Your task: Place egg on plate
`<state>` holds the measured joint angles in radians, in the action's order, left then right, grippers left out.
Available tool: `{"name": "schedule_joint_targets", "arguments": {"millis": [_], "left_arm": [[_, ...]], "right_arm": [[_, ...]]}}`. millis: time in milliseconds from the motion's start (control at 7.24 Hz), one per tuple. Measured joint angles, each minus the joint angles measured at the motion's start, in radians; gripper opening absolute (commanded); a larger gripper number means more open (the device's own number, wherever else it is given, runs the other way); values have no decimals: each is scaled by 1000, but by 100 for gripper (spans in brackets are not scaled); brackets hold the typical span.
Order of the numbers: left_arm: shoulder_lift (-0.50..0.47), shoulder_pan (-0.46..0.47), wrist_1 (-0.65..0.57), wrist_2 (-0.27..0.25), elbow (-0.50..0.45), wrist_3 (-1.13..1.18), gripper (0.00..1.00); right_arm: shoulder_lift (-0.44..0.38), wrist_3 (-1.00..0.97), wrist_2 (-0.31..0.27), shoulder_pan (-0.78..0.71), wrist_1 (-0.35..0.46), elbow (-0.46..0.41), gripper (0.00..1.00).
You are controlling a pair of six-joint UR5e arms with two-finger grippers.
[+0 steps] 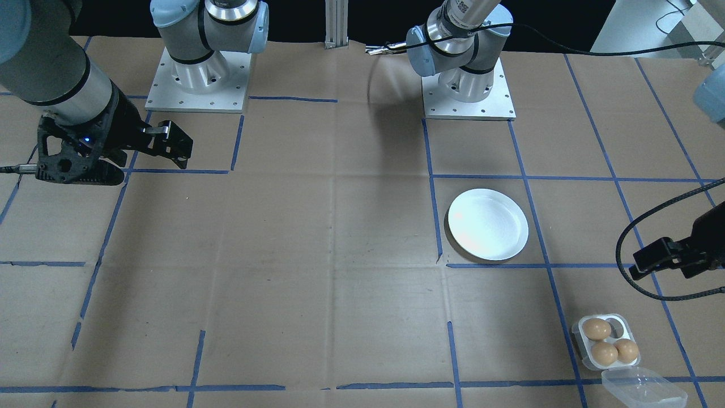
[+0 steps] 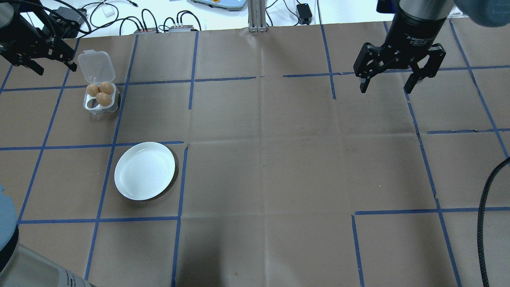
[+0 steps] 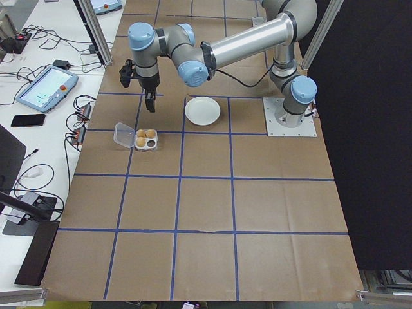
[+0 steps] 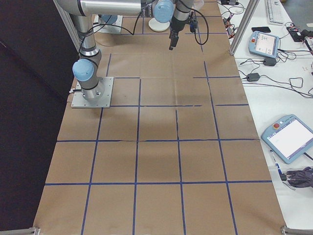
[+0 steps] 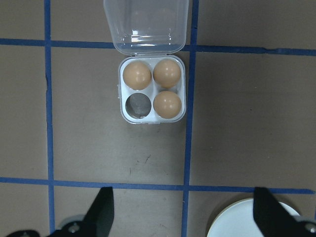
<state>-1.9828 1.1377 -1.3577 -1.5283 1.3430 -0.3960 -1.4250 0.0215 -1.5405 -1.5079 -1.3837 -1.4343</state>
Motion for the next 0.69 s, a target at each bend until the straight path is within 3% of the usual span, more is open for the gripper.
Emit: {"name": "schedule_joint_targets", "arguments": {"millis": [691], "left_arm": [[-145, 6, 387, -4, 182, -14, 99]], "right_arm": [[0, 0, 0, 0, 0, 0, 100]]}}
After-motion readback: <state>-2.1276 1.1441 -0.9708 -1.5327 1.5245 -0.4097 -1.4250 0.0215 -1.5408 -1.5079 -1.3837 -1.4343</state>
